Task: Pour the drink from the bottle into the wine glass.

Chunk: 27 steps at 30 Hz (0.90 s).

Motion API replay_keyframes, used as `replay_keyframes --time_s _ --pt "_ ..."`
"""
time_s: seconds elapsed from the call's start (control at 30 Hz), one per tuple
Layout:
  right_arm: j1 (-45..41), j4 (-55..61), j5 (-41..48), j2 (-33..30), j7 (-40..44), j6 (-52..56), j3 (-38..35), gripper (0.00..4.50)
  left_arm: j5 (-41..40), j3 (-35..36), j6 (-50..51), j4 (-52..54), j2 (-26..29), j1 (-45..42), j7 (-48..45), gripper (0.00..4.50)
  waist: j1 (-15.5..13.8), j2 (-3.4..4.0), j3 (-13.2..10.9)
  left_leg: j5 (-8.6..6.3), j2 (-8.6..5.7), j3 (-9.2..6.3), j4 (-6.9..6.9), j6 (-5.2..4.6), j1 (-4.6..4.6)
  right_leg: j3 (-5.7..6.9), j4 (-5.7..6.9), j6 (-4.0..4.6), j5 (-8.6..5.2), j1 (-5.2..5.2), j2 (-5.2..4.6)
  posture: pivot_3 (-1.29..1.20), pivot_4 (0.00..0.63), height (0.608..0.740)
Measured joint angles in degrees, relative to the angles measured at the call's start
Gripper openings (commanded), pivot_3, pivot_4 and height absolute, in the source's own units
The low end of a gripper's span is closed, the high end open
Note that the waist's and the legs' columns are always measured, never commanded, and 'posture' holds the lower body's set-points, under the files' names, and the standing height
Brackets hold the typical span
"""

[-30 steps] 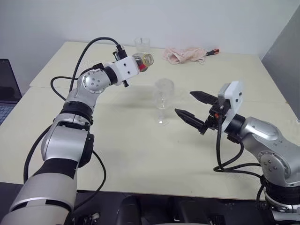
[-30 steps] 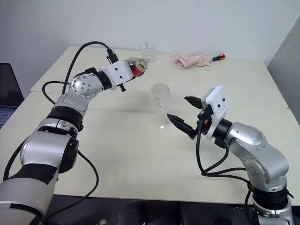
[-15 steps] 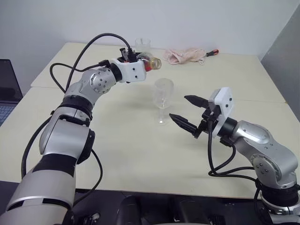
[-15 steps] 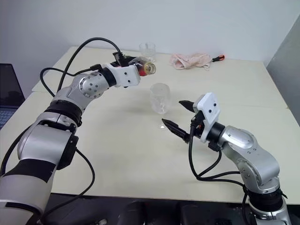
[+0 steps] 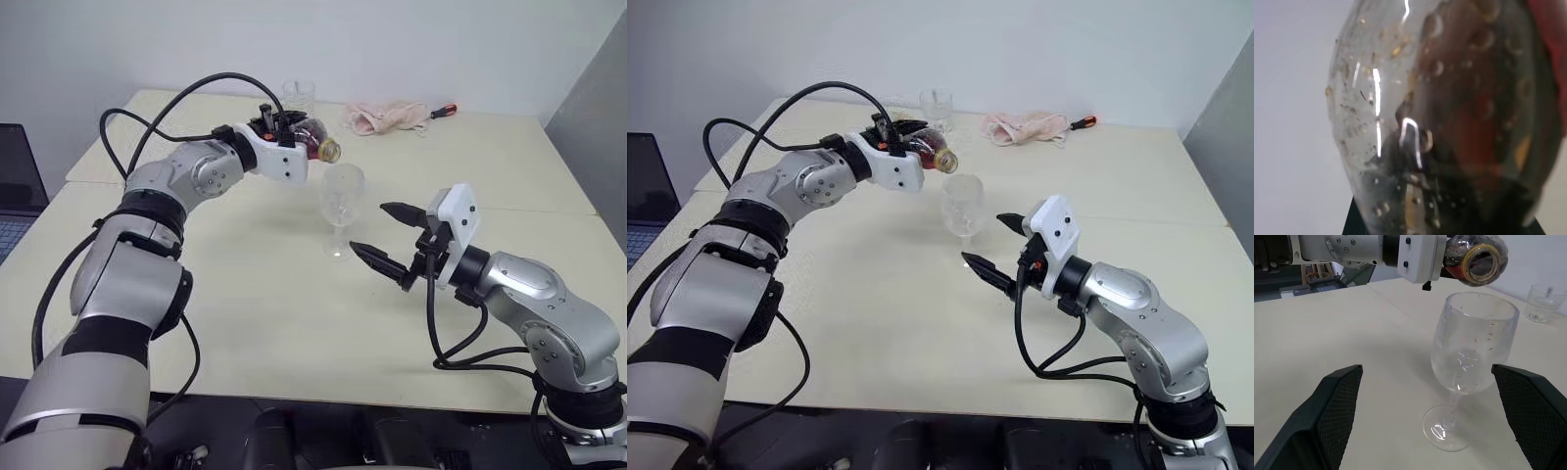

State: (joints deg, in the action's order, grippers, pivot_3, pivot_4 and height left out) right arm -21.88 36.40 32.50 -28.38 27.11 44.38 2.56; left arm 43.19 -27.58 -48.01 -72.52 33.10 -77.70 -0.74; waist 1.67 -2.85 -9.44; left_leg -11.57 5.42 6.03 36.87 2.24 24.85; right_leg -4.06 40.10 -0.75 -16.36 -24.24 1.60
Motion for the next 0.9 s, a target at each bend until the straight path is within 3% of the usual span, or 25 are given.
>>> replay_keyframes --time_s 0.43,0.9 --pt "-0.1 0.2 0.2 -0.3 0.0 0.3 0.0 4.5 6.7 -5.9 0.5 -0.2 0.8 -3.3 7.1 1.03 0.0 0.0 0.0 0.0 0.0 0.0 0.01 0.0 0.0 0.0 0.02 0.0 0.0 0.0 0.0 0.0 0.15 0.74" --pt "-0.1 0.2 0.1 -0.3 0.0 0.3 0.0 4.5 8.8 -7.1 1.5 -1.3 0.8 -4.2 10.1 1.03 0.0 0.0 0.0 0.0 -0.01 0.0 0.06 0.0 0.0 0.0 0.07 0.0 0.0 0.0 -0.01 0.0 0.15 0.74"
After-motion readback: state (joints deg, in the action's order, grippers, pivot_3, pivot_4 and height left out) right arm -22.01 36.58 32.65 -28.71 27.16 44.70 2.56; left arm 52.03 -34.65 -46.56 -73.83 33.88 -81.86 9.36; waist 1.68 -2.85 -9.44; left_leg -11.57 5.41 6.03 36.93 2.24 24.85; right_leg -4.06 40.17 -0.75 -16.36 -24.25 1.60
